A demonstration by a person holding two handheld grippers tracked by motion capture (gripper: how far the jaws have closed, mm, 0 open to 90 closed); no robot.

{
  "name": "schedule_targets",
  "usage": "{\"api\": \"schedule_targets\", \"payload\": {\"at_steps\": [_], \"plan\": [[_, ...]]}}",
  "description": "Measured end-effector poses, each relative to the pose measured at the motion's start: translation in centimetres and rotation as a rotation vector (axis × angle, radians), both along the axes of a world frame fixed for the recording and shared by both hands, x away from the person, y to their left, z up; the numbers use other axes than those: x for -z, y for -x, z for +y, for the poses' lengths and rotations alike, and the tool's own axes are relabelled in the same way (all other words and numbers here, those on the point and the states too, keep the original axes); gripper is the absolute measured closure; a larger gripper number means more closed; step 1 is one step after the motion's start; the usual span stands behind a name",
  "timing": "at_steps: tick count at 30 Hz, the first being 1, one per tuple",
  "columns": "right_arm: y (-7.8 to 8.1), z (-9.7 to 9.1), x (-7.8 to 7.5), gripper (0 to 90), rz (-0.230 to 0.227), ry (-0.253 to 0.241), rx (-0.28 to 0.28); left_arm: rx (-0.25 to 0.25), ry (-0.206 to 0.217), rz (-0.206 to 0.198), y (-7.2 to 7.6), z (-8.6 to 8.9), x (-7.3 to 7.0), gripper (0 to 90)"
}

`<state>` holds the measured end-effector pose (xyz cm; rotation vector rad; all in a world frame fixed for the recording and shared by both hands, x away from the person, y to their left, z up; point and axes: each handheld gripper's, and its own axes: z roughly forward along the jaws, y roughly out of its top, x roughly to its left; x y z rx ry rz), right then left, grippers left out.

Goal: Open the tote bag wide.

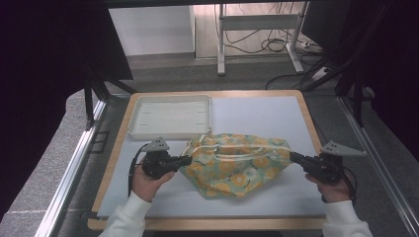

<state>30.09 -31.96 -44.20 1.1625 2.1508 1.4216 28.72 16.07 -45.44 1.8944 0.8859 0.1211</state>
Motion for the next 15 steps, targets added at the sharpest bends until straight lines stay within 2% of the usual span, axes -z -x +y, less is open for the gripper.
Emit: {"api": "schedule_targets", "payload": {"at_steps": [3,4,5,8,15], "plan": [[0.8,-0.3,0.5,88.4,0.021,-0.013,-0.014,0.007,-0.011,-0.001,0.5,0.1,0.3,90.0],[1.1,-0.5,1.0,88.3,0.045,-0.019,-0.024,0.009,-0.012,0.001,0.6,0.1,0.4,90.0],[1.1,-0.5,1.0,88.3,0.045,-0.019,-0.024,0.013,-0.015,0.003,0.8,0.1,0.5,90.0],[1.5,-0.9,1.8,88.3,0.086,-0.036,-0.032,0.025,-0.021,0.011,1.3,0.1,1.0,89.9],[2.0,-0.7,3.1,88.3,0.126,-0.005,-0.062,0.035,-0.035,0.030,2.0,0.4,2.3,89.8]]}}
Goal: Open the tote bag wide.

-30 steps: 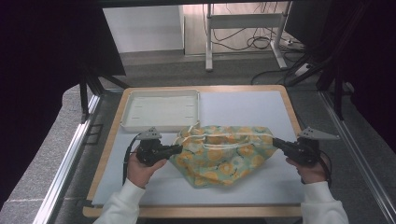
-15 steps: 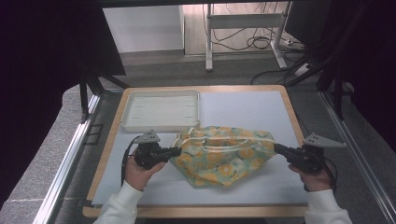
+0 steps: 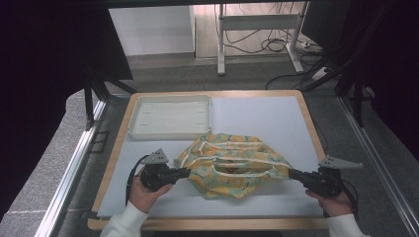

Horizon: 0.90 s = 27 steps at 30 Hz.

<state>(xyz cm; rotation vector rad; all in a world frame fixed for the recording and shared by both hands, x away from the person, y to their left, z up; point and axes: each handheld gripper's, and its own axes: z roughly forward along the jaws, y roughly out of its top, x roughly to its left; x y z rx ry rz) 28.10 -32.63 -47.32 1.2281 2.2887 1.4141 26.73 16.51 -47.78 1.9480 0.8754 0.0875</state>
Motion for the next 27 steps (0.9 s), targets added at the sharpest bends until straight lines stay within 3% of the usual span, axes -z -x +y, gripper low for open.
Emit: {"api": "schedule_targets", "payload": {"at_steps": [7,10,19,25,26,27], "plan": [[-0.1,0.6,1.9,88.1,0.082,0.096,-0.043,0.016,-0.035,0.044,0.0,0.0,2.0,89.8],[-0.3,1.2,2.6,88.1,0.117,0.164,-0.049,0.019,-0.069,0.060,-0.2,-0.1,2.8,89.6],[-0.6,1.5,3.7,87.9,0.159,0.223,-0.051,0.004,-0.127,0.109,-1.1,-0.5,4.8,89.5],[-0.5,1.7,3.7,81.8,0.149,0.236,-0.052,0.007,-0.151,0.100,-1.2,-0.8,5.1,86.2],[-0.5,1.6,3.5,79.6,0.144,0.228,-0.056,0.008,-0.157,0.085,-1.1,-0.8,5.1,82.6],[-0.3,1.3,3.1,72.3,0.125,0.214,-0.056,0.008,-0.172,0.052,-0.7,-0.8,4.8,69.7]]}}
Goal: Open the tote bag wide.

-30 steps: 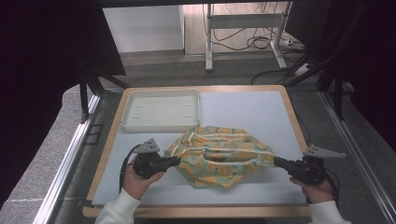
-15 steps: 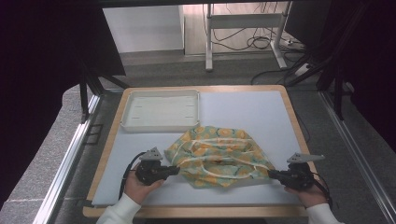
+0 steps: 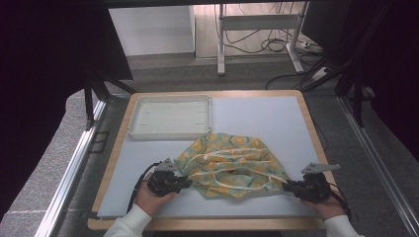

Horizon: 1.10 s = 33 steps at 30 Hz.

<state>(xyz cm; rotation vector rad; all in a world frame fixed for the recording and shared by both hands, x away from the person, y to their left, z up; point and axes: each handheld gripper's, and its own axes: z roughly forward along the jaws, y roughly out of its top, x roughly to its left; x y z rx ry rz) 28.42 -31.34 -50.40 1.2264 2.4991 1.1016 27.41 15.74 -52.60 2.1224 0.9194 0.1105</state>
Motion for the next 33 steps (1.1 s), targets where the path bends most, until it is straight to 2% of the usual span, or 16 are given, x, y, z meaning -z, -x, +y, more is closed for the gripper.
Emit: {"api": "schedule_targets", "payload": {"at_steps": [1,2,3,5,6,7,8,9,12,14,17,21,26,31,32,33], "plan": [[0.0,0.0,0.0,72.3,0.000,0.000,0.000,0.000,0.000,0.000,0.0,0.0,0.0,62.7],[0.1,-0.2,-0.3,68.8,-0.014,-0.010,0.003,0.001,-0.013,-0.018,0.4,0.0,-0.3,62.7],[0.2,-0.4,-0.7,62.9,-0.036,-0.029,0.016,0.000,-0.012,-0.029,0.7,0.1,-0.5,53.9],[0.4,-0.7,-1.3,54.3,-0.068,-0.052,0.042,-0.007,0.001,-0.043,1.2,0.3,-0.9,44.3],[0.7,-0.8,-2.0,46.7,-0.110,-0.072,0.070,-0.013,0.020,-0.052,1.4,0.6,-1.3,37.6],[0.7,-0.8,-2.0,46.7,-0.110,-0.072,0.070,-0.013,0.020,-0.052,1.4,0.6,-1.3,36.0],[0.9,-0.8,-2.7,41.5,-0.151,-0.069,0.091,-0.018,0.033,-0.058,1.5,0.9,-1.6,34.6],[0.9,-0.8,-2.7,41.5,-0.151,-0.069,0.091,-0.024,0.045,-0.068,1.6,1.1,-1.9,34.6],[0.9,-0.7,-4.1,36.1,-0.206,-0.062,0.108,-0.042,0.078,-0.094,1.4,1.5,-2.9,33.5],[0.4,-0.4,-4.6,35.6,-0.216,-0.060,0.107,-0.063,0.094,-0.122,1.3,1.7,-3.6,34.5],[-0.5,0.2,-5.2,34.5,-0.224,-0.064,0.099,-0.100,0.091,-0.128,0.7,1.8,-4.6,35.4],[-1.7,0.8,-6.1,33.2,-0.238,-0.077,0.103,-0.131,0.101,-0.130,-1.0,1.8,-5.8,36.2],[-4.6,2.4,-7.7,32.6,-0.262,-0.096,0.107,-0.136,0.118,-0.136,-3.8,0.7,-7.3,37.1],[-5.7,3.4,-7.7,32.7,-0.272,-0.110,0.102,-0.143,0.147,-0.115,-5.6,-0.4,-7.4,39.3],[-6.1,3.7,-7.0,32.7,-0.245,-0.092,0.088,-0.136,0.122,-0.116,-5.5,-0.7,-7.0,39.8],[-6.0,3.6,-6.7,32.7,-0.240,-0.088,0.089,-0.136,0.122,-0.116,-5.5,-0.7,-7.0,39.9]]}}
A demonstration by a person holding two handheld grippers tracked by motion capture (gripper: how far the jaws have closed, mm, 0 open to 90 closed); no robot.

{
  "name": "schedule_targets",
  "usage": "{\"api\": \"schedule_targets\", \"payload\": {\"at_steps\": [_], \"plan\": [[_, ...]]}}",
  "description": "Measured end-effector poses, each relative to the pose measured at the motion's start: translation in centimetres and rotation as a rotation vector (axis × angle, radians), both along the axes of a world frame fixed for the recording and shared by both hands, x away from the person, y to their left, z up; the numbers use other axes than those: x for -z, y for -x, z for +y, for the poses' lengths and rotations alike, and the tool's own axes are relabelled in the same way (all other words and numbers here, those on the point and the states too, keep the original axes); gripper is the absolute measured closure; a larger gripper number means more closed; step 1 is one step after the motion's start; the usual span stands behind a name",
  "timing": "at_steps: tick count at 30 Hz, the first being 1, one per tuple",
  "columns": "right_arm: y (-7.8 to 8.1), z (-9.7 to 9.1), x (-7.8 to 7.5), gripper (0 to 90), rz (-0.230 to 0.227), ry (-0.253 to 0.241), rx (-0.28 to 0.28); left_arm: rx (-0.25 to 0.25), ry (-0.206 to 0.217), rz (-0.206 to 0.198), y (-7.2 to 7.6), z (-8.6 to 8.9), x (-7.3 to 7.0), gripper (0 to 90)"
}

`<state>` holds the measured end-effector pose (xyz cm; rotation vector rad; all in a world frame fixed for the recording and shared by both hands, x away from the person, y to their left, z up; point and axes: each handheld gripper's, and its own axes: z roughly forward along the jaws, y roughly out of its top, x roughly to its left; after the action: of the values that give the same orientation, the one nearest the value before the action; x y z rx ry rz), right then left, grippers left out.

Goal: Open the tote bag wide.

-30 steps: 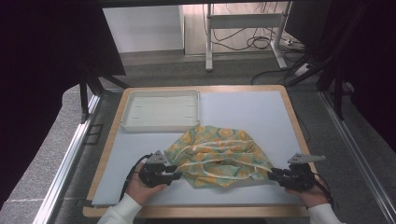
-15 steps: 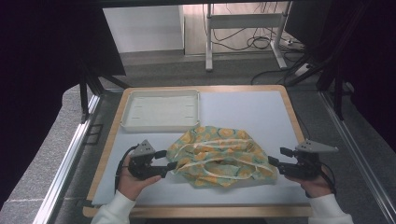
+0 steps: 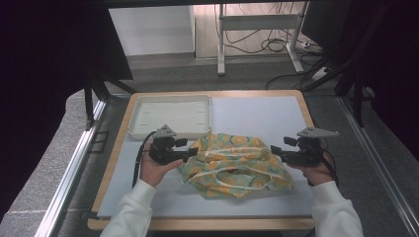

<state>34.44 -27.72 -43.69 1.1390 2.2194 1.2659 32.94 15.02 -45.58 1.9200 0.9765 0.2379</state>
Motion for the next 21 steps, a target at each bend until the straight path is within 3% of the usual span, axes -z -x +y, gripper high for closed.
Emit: {"api": "schedule_targets", "payload": {"at_steps": [11,21], "plan": [[0.5,-0.7,1.0,32.7,0.030,0.014,-0.007,0.064,-0.030,0.011,0.3,-0.8,1.5,39.8],[-0.1,0.2,2.8,34.4,0.088,0.088,-0.030,0.096,-0.060,0.049,0.2,-1.0,2.5,43.7]]}}
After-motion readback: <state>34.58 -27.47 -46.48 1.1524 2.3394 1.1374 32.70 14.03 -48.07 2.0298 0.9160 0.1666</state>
